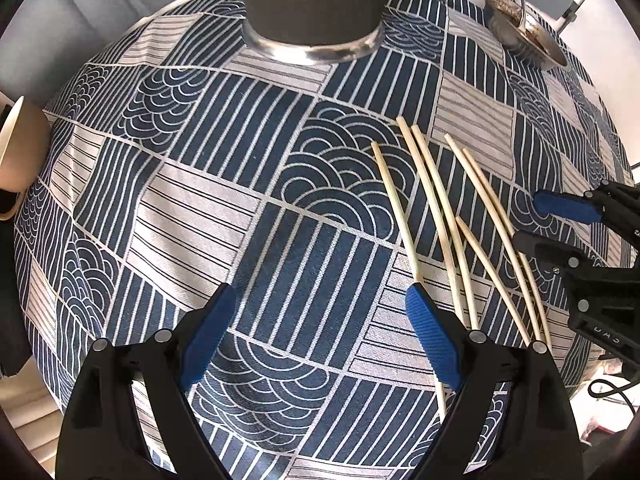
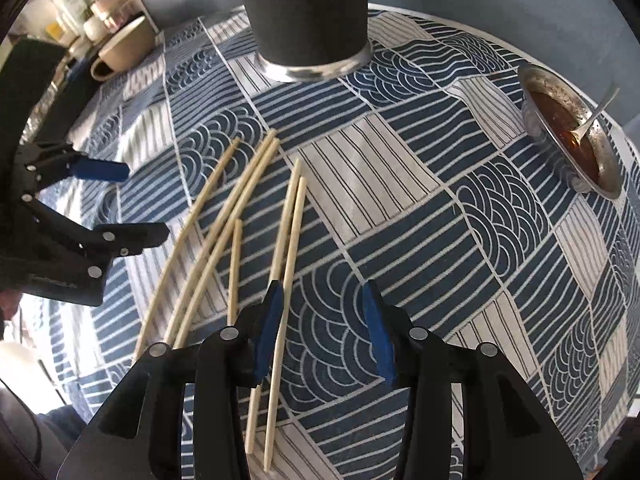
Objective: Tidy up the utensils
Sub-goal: 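Move both open grippers back down to the loose wooden sticks on the cloth, then close the right gripper on one wooden stick while the left gripper grasps another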
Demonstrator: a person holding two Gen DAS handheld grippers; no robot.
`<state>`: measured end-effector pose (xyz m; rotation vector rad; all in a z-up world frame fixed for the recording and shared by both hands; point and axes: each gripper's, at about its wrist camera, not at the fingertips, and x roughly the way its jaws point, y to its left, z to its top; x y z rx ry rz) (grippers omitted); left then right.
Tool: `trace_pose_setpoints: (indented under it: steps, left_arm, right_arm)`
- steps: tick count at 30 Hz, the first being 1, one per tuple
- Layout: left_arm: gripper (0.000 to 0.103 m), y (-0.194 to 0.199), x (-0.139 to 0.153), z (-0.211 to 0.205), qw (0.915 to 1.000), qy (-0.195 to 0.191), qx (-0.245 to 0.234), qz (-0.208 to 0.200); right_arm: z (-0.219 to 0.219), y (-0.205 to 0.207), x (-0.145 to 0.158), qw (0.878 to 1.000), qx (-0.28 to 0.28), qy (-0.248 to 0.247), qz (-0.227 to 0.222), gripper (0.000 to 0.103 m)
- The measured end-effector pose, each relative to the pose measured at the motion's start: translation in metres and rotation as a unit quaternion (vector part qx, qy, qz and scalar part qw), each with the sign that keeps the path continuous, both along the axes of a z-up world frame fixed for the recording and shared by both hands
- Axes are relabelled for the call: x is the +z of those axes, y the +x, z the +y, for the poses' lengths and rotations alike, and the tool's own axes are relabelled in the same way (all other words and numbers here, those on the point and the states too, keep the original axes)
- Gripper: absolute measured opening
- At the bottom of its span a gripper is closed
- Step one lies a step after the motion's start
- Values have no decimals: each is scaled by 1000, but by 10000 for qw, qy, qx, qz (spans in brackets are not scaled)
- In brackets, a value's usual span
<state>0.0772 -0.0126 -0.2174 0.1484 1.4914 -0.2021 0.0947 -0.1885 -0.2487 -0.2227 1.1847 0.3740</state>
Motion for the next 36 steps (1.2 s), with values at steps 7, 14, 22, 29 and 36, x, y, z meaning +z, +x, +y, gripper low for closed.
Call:
trace_pose_setpoints:
  steps: [7,14,22,29,36]
  left_arm:
    - [86,3,-5,-17,9998,64,-161,17]
    - [86,10,-7,-36,9996,82,-269,68]
    - [90,13,-13,-59,9997,-8,-222,125]
    - [90,15,-16,-75,9994,185,-244,128]
    - [90,27,-18,-83,9997,-11,-178,189]
  right_arm:
    - [-4,1,0,9999,-18,-104,58,42]
    - [-1,2,-1,9996,82,-239,86,44]
    - [8,6,-3,9986,116,-479,167,45]
    - [9,6,-3,9985,134,-495,176,45]
    - [9,6,-3,9986,132,-487,165,46]
